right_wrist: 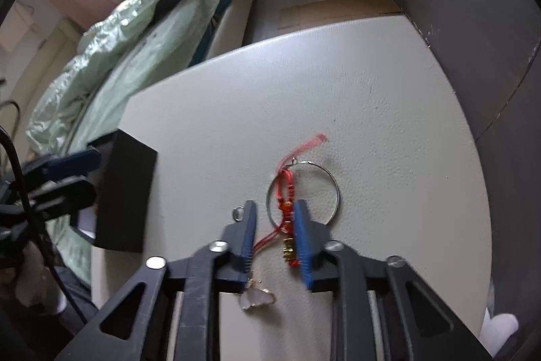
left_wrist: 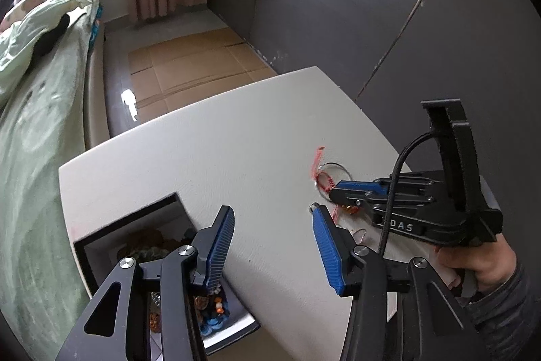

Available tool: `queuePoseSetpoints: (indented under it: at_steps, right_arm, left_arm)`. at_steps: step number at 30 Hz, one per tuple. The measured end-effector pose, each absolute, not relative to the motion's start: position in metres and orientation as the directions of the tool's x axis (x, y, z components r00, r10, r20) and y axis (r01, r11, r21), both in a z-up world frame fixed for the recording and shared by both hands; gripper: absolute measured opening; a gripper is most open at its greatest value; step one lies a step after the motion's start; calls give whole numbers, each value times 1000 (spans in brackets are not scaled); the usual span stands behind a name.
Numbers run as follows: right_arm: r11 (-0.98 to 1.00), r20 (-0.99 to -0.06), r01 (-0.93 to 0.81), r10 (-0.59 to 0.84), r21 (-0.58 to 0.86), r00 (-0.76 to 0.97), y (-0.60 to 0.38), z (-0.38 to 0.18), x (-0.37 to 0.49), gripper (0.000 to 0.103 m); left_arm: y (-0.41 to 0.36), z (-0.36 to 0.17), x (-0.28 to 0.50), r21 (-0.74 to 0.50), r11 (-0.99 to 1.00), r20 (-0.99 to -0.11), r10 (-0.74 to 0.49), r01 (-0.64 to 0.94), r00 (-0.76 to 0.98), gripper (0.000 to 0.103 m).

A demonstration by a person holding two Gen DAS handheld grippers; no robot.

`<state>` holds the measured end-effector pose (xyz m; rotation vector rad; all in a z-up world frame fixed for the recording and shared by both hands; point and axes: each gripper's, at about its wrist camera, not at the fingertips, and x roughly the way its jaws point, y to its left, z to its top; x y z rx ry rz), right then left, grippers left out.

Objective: Organize jewelry
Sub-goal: 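Grasp red string bracelet with right tool while left grasps the small ring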

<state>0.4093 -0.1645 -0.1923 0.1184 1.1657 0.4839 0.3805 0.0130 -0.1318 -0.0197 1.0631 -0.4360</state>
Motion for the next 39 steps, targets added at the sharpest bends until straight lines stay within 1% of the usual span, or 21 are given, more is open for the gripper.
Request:
queuePoseSetpoints:
  at_steps: [1,2,5,11,16,18,21,26,28,31,34,36,39]
  right_arm:
    - [892,-855,-305,423,333,302,-165,-194,410,10]
    - [891,-853,-304,426,338,302,-167,-195,411,9]
    - [884,-833,-292,450,365,323,-178,-189,407,9]
    - [841,-745,-279,541,464,389,-209,-175,388,9]
    - [807,-684,-265,588,528,431,-229,-174,379,9]
    - [800,-673,-259,596,541,438,-230,-175,378,9]
    - [787,-652,-251,611,564,449,-232,-178,374,9]
    - [759,-597,-270,639,593,485,-242,-166,364,9]
    - [751,-588,-270,647,603,487,-243,-165,362,9]
    - [750,-577,-276,646,602,500,-243,-160,359,9]
    - [753,-570,-277,641,597,514,-246,-156,353,8]
    - [755,-567,-278,638,594,521,-245,-152,350,8]
    - [748,-558,-280,644,601,524,-248,-149,347,9]
  left_arm:
    - [10,-133,383,-218,915,-844,-352,340,405,48]
    - [6,-134,386,-213,914,-849,-348,345,399,48]
    - [-1,-138,392,-221,910,-856,-353,351,378,47]
    - [-25,-150,399,-203,900,-876,-343,386,338,46]
    - [-46,-166,403,-185,894,-902,-319,409,290,37]
    - [-51,-175,406,-193,895,-912,-315,402,263,35]
    - [-56,-185,410,-199,900,-921,-307,387,241,35]
    - [-66,-194,413,-192,907,-930,-290,375,226,34]
    - [-70,-196,413,-165,915,-937,-263,368,232,21]
    - [-78,-199,412,-116,921,-946,-217,372,242,20]
    - [-81,-199,410,-90,924,-946,-196,371,259,19]
    - [-82,-199,409,-66,926,-947,-175,371,269,13]
    - [-77,-196,406,-84,930,-945,-188,358,267,13]
